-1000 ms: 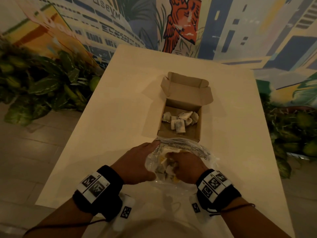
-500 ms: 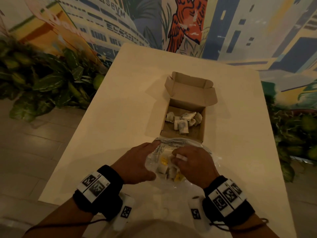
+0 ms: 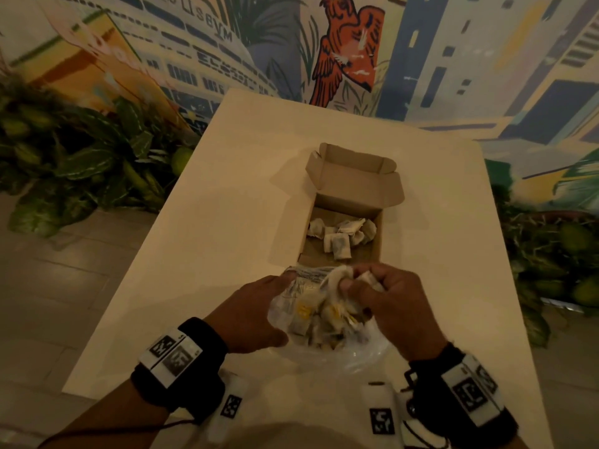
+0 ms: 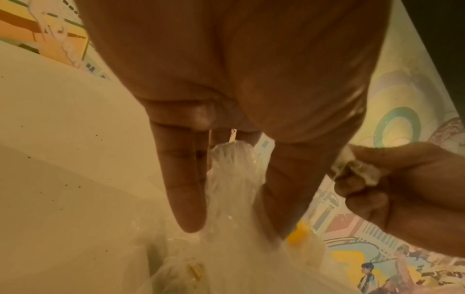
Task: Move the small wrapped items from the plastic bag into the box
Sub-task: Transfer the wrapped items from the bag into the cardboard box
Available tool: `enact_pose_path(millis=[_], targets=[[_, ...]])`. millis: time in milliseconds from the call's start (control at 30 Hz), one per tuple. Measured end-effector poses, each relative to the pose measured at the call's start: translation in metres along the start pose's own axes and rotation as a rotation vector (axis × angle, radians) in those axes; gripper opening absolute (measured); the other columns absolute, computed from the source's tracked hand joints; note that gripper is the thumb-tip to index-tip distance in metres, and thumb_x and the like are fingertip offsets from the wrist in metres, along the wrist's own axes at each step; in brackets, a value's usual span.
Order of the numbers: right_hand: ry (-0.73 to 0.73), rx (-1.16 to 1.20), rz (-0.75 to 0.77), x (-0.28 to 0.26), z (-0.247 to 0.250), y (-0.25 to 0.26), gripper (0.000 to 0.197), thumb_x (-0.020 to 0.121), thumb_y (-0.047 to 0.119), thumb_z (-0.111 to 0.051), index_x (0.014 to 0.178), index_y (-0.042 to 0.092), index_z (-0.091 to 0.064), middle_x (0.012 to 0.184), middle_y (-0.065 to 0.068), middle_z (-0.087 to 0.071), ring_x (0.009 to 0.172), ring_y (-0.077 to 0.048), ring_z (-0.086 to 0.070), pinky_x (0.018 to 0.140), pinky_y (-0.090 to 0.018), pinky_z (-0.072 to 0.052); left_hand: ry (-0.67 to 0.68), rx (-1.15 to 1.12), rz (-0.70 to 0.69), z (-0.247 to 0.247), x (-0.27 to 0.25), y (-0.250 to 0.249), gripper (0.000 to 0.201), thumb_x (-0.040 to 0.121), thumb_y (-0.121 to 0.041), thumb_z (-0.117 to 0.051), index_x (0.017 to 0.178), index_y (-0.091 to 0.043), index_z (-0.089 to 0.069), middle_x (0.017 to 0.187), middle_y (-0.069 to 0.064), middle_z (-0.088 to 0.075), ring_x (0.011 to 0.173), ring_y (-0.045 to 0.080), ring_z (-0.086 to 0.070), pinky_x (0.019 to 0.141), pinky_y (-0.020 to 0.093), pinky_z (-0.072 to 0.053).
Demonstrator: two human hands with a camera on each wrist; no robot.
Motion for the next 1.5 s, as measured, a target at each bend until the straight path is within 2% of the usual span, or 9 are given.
enact_pose_path(millis=[100, 267, 400, 733, 1033, 1133, 1200, 1366, 1500], targets=[[-0.017, 0.161, -0.011, 0.009, 0.015, 0.031, 0.011, 0.078, 0.006, -0.068, 0.078, 0.015, -0.074, 0.067, -0.01, -0.066, 0.054, -0.016, -0.054, 0.044, -0.025, -0.044, -0.013, -0.024, 0.003, -0.001, -0.001, 0.002, 0.103, 0.07, -0.033, -0.078, 0.147, -0.029, -0.01, 0.15, 0.001, -0.034, 0.13, 0.022, -0.039, 0.105, 0.036, -0.037], [0.051, 0.36, 0.053, 0.018, 0.029, 0.089, 0.018, 0.069, 0.019, -0.062, 0.083, 0.009, -0.067, 0.062, 0.002, -0.069, 0.051, -0.007, -0.059, 0.041, -0.019, -0.042, -0.044, -0.027, 0.013, 0.0, -0.001, 0.003, 0.098, 0.068, -0.033, -0.078, 0.146, -0.025, -0.019, 0.145, -0.001, -0.039, 0.13, 0.021, -0.041, 0.103, 0.032, -0.038], [0.089, 0.417, 0.161, 0.015, 0.034, 0.123, 0.014, 0.068, 0.021, -0.061, 0.079, 0.015, -0.067, 0.063, 0.003, -0.068, 0.051, -0.01, -0.058, 0.04, -0.02, -0.04, -0.013, -0.033, 0.016, -0.002, -0.003, 0.004, 0.103, 0.067, -0.037, -0.075, 0.147, -0.03, -0.009, 0.149, -0.003, -0.034, 0.132, 0.019, -0.037, 0.105, 0.035, -0.038], [0.033, 0.193, 0.06, 0.006, 0.032, 0.079, 0.018, 0.067, 0.023, -0.065, 0.08, 0.012, -0.072, 0.067, -0.008, -0.067, 0.053, -0.018, -0.055, 0.042, -0.024, -0.043, -0.037, -0.047, 0.029, -0.003, -0.001, 0.007, 0.103, 0.068, -0.033, -0.076, 0.147, -0.029, -0.01, 0.146, -0.003, -0.037, 0.128, 0.019, -0.04, 0.1, 0.029, -0.037], [-0.121, 0.241, 0.213, 0.039, 0.058, 0.123, 0.005, 0.076, 0.02, -0.067, 0.08, 0.02, -0.07, 0.068, 0.002, -0.068, 0.056, -0.014, -0.058, 0.044, -0.023, -0.045, -0.017, -0.039, 0.012, -0.002, -0.001, 0.004, 0.104, 0.068, -0.032, -0.076, 0.147, -0.029, -0.009, 0.147, -0.002, -0.036, 0.124, 0.019, -0.043, 0.097, 0.03, -0.039], [-0.144, 0.209, 0.216, 0.059, 0.059, 0.127, 0.01, 0.082, 0.019, -0.063, 0.088, 0.013, -0.07, 0.079, -0.011, -0.068, 0.064, -0.02, -0.059, 0.046, -0.023, -0.046, -0.015, -0.04, 0.021, -0.003, -0.003, 0.005, 0.104, 0.066, -0.033, -0.076, 0.147, -0.029, -0.01, 0.147, -0.003, -0.037, 0.129, 0.018, -0.04, 0.102, 0.031, -0.038], [-0.155, 0.195, 0.193, 0.073, 0.057, 0.121, 0.015, 0.084, 0.017, -0.063, 0.093, 0.006, -0.068, 0.086, -0.022, -0.066, 0.067, -0.026, -0.058, 0.046, -0.024, -0.046, -0.002, -0.028, 0.024, -0.004, -0.003, 0.007, 0.105, 0.067, -0.034, -0.076, 0.147, -0.029, -0.01, 0.149, -0.002, -0.035, 0.132, 0.018, -0.037, 0.104, 0.032, -0.037], [-0.188, 0.012, 0.026, 0.117, 0.04, 0.067, 0.019, 0.081, 0.013, -0.066, 0.063, 0.018, -0.061, 0.067, -0.011, -0.059, 0.059, -0.021, -0.054, 0.046, -0.024, -0.046, 0.014, -0.011, 0.027, -0.006, -0.004, 0.005, 0.105, 0.069, -0.033, -0.075, 0.147, -0.03, -0.006, 0.147, 0.0, -0.035, 0.128, 0.021, -0.039, 0.096, 0.026, -0.035], [-0.114, -0.247, -0.233, 0.141, 0.028, -0.012, 0.01, 0.073, 0.015, -0.069, 0.065, 0.013, -0.065, 0.075, -0.015, -0.065, 0.072, -0.028, -0.063, 0.065, -0.047, -0.057, 0.019, -0.021, 0.037, -0.006, -0.003, 0.004, 0.105, 0.069, -0.033, -0.075, 0.147, -0.031, -0.005, 0.149, 0.0, -0.032, 0.131, 0.02, -0.035, 0.1, 0.027, -0.034]])
Point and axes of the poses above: each hand's wrist, its own x-axis towards the middle knuckle, its own z-axis out of the back of the hand, y = z × x, the point moved 6 cm from there along x, towards the middle knuckle
